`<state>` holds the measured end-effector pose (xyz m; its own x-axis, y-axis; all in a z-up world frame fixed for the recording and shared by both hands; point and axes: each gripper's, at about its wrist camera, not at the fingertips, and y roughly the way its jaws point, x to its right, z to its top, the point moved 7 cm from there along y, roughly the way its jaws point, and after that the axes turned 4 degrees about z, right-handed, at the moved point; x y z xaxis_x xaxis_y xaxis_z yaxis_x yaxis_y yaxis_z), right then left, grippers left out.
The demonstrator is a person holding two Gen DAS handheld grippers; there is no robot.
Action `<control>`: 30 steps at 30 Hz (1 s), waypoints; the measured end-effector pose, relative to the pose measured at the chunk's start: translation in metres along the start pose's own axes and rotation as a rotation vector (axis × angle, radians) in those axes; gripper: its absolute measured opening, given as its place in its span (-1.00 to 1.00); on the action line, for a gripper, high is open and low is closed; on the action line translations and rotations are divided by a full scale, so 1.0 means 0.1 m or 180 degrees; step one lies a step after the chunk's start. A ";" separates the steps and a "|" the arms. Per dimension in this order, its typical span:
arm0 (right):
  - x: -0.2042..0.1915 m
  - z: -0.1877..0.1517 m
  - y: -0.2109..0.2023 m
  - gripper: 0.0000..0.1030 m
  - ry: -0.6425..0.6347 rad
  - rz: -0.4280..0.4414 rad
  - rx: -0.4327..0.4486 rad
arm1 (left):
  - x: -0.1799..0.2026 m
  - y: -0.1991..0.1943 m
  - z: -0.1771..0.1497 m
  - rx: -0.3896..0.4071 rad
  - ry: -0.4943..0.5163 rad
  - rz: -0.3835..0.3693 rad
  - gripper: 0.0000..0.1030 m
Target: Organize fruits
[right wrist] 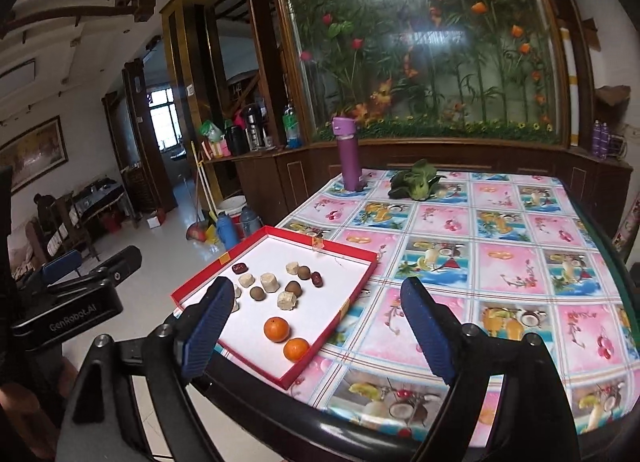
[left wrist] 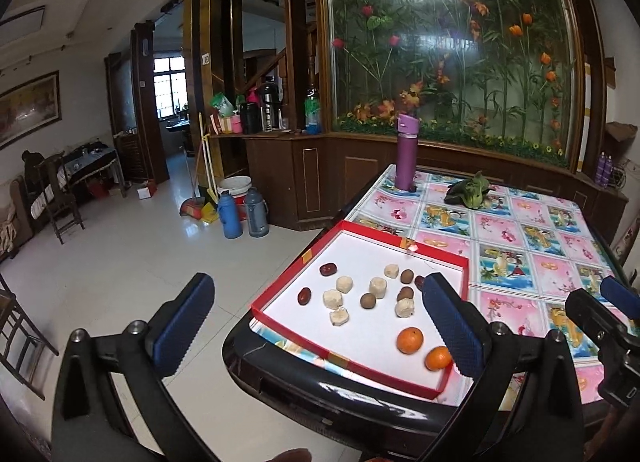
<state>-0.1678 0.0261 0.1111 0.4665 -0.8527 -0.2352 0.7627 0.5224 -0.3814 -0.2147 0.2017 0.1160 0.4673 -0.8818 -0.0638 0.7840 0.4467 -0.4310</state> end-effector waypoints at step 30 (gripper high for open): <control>-0.46 -0.18 -0.49 0.93 -0.0202 -0.0035 0.0343 | -0.44 -0.51 -0.19 0.0247 0.0002 0.0192 1.00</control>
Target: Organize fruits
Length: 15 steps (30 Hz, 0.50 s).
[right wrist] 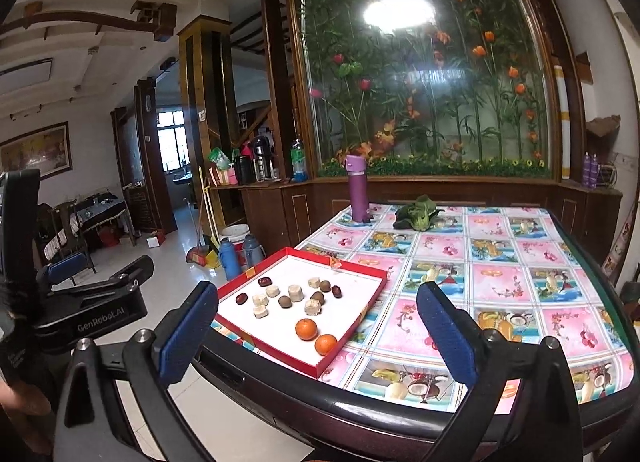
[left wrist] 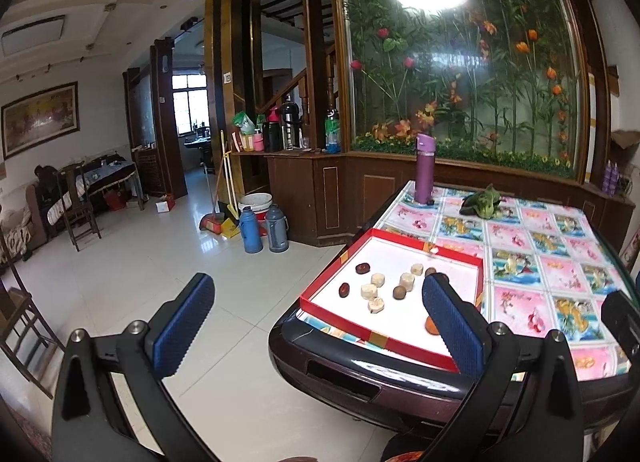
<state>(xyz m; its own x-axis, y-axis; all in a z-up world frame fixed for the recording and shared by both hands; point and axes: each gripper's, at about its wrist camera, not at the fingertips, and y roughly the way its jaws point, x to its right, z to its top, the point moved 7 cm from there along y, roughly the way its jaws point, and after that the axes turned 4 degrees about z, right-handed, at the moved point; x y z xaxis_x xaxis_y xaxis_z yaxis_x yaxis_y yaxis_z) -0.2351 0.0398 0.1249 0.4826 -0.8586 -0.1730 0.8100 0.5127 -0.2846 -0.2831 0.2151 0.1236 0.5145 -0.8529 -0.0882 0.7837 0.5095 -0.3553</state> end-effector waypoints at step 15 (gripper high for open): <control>-0.03 0.01 -0.05 0.94 -0.0058 -0.0025 0.0039 | -0.07 -0.07 -0.02 0.0003 -0.0043 -0.0040 1.00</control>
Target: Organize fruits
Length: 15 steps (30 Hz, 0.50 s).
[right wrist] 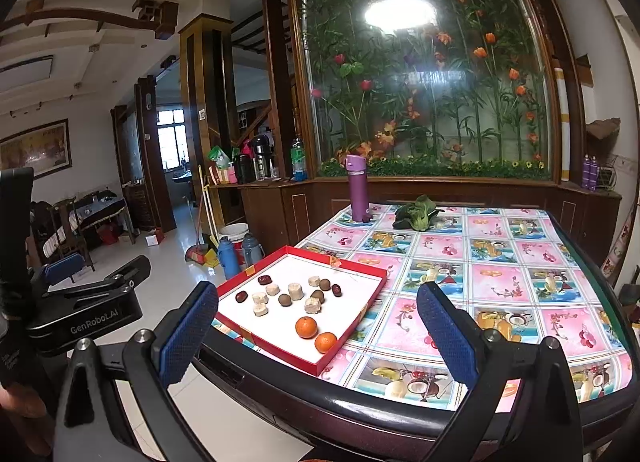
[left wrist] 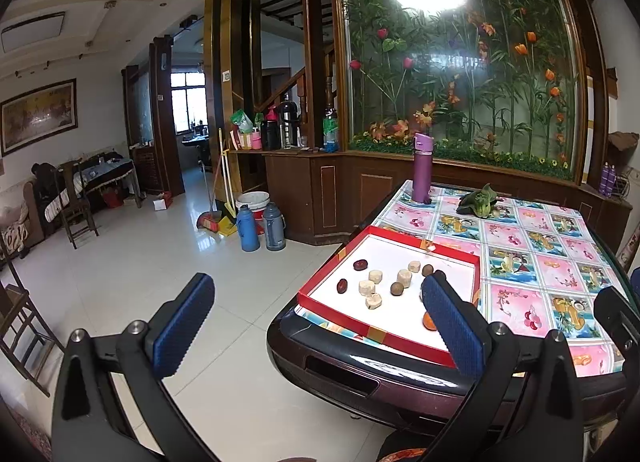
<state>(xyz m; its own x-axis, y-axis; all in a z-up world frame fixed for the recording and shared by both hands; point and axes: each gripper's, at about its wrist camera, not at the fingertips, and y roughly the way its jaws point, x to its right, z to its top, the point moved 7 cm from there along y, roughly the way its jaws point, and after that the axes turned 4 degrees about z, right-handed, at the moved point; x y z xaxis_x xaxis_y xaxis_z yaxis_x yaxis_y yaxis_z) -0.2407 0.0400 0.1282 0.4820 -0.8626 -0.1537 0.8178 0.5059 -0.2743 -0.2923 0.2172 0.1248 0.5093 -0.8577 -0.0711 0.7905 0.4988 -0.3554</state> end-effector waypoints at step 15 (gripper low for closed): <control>-0.03 0.00 -0.03 0.94 -0.0084 -0.0019 0.0074 | 0.05 -0.06 0.00 0.0041 0.0010 -0.0043 1.00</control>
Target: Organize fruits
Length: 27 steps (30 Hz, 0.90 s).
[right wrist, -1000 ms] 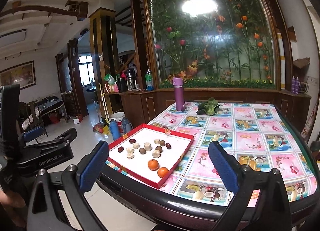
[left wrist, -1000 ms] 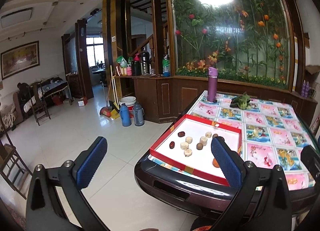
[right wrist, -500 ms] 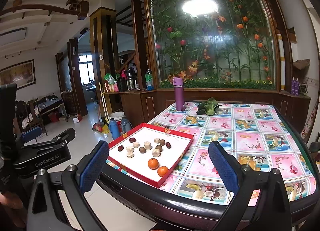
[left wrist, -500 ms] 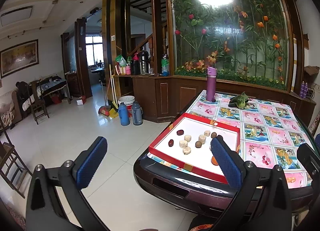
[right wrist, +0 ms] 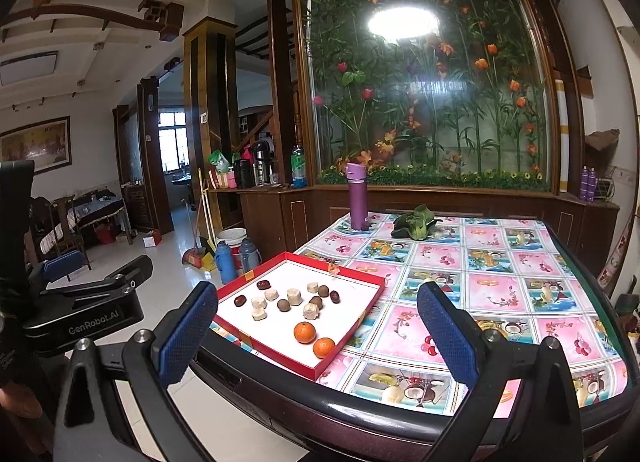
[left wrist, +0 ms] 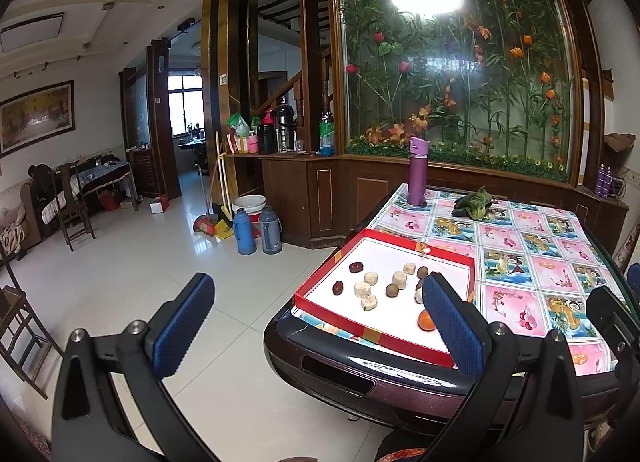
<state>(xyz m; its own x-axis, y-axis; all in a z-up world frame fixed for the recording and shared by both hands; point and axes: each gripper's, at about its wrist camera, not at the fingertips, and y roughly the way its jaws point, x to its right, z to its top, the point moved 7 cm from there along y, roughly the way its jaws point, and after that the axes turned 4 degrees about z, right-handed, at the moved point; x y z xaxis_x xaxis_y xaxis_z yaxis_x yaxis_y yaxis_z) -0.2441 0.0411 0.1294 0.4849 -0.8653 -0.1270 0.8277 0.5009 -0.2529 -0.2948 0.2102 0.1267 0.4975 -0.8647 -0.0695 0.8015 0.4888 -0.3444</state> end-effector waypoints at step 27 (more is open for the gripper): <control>0.00 -0.02 -0.01 0.95 -0.0016 -0.0017 0.0025 | 0.08 -0.09 0.04 0.0071 0.0036 -0.0112 1.00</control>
<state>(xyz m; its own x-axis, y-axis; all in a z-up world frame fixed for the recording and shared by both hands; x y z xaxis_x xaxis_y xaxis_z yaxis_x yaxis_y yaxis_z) -0.2453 0.0402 0.1273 0.4819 -0.8678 -0.1208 0.8325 0.4965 -0.2459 -0.2969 0.1992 0.1336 0.4652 -0.8826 -0.0684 0.8256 0.4604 -0.3260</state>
